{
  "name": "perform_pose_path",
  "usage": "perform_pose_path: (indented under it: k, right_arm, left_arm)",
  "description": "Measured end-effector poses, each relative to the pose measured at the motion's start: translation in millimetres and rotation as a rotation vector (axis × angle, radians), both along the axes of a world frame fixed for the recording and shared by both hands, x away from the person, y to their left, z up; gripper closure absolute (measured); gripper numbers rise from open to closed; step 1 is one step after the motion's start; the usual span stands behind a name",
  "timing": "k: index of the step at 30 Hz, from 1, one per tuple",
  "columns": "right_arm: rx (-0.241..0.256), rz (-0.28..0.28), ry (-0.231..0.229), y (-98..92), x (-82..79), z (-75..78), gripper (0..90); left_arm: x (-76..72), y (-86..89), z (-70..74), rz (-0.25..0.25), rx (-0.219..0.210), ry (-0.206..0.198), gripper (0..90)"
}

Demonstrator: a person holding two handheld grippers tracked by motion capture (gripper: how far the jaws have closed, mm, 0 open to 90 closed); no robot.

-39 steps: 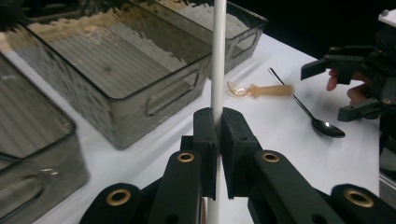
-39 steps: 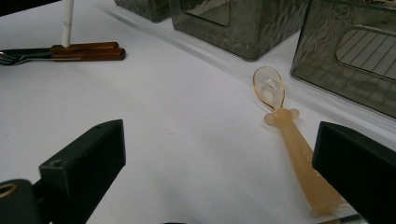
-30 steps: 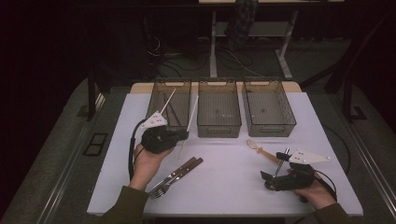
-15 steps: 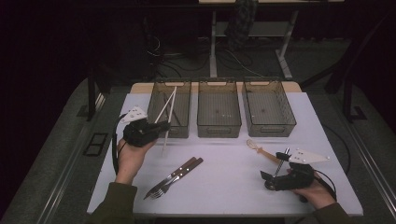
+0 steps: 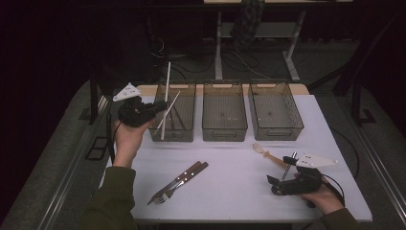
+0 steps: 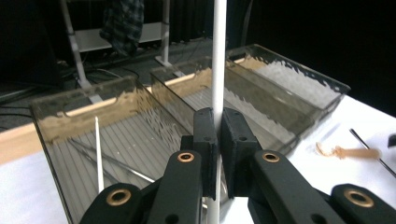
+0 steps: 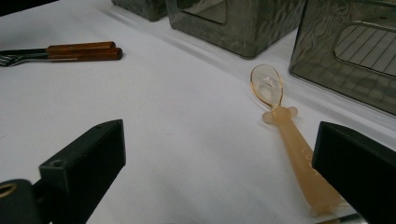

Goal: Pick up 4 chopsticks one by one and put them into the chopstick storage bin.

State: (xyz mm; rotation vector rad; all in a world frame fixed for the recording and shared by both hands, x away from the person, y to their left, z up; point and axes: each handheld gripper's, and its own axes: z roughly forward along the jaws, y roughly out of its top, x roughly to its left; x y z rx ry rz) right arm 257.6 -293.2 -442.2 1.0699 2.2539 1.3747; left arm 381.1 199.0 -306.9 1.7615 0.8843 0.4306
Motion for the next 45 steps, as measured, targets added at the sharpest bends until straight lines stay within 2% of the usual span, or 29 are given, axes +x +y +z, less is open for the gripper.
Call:
perform_pose_path:
  k: [3, 6, 12, 15, 19, 26, 31, 36, 37, 40, 43, 44, 45]
  right_arm:
    - [0.001, 0.0, -0.001, 0.0, -0.1, 0.1, 2.7]
    - [0.001, 0.001, 0.0, 0.0, -0.1, 0.1, 2.7]
    - [0.002, 0.002, -0.002, -0.6, -0.2, 0.1, 2.7]
    - [0.004, 0.002, 0.0, -1.1, -0.4, 0.3, 2.7]
    - [0.006, 0.001, 0.001, -1.4, -0.1, 0.2, 2.7]
    - [0.008, 0.0, 0.0, -2.3, -0.2, 0.3, 2.7]
    - [0.008, 0.002, 0.0, -2.0, -0.4, 0.4, 2.7]
    - [0.007, 0.001, 0.001, -2.1, -0.3, 0.2, 2.7]
    - [0.008, 0.001, 0.001, -2.1, -0.3, 0.3, 2.7]
    - [0.008, 0.0, 0.0, -2.2, -0.3, 0.2, 2.7]
    - [0.008, 0.0, 0.001, -2.3, -0.2, 0.2, 2.7]
    - [0.009, -0.001, 0.001, -2.3, -0.2, 0.2, 2.7]
    - [0.009, 0.0, 0.0, -2.4, -0.3, 0.2, 2.7]
  left_arm:
    - [10.5, -1.4, 5.1, 0.01, -0.016, -0.003, 84.5]
    - [21.1, -3.4, 6.3, 0.024, -0.005, -0.006, 84.5]
    - [42.1, -2.5, -7.9, 0.071, 0.032, 0.018, 84.5]
    - [51.3, -1.1, -18.0, 0.097, 0.1, 0.043, 84.5]
    - [61.0, 1.0, -31.3, 0.119, 0.161, 0.085, 84.6]
    - [65.8, -1.3, -44.7, 0.122, 0.206, 0.128, 84.6]
    - [67.5, -2.7, -53.1, 0.124, 0.221, 0.148, 84.5]
    - [70.1, -2.5, -61.8, 0.133, 0.28, 0.173, 84.5]
    - [70.5, -1.9, -63.7, 0.134, 0.28, 0.177, 84.5]
    - [71.4, -2.0, -65.9, 0.14, 0.272, 0.174, 84.2]
    - [72.8, -5.2, -67.8, 0.144, 0.296, 0.168, 83.8]
    - [73.9, -5.9, -69.3, 0.141, 0.291, 0.171, 82.9]
    - [74.7, -6.9, -70.5, 0.15, 0.298, 0.169, 77.9]
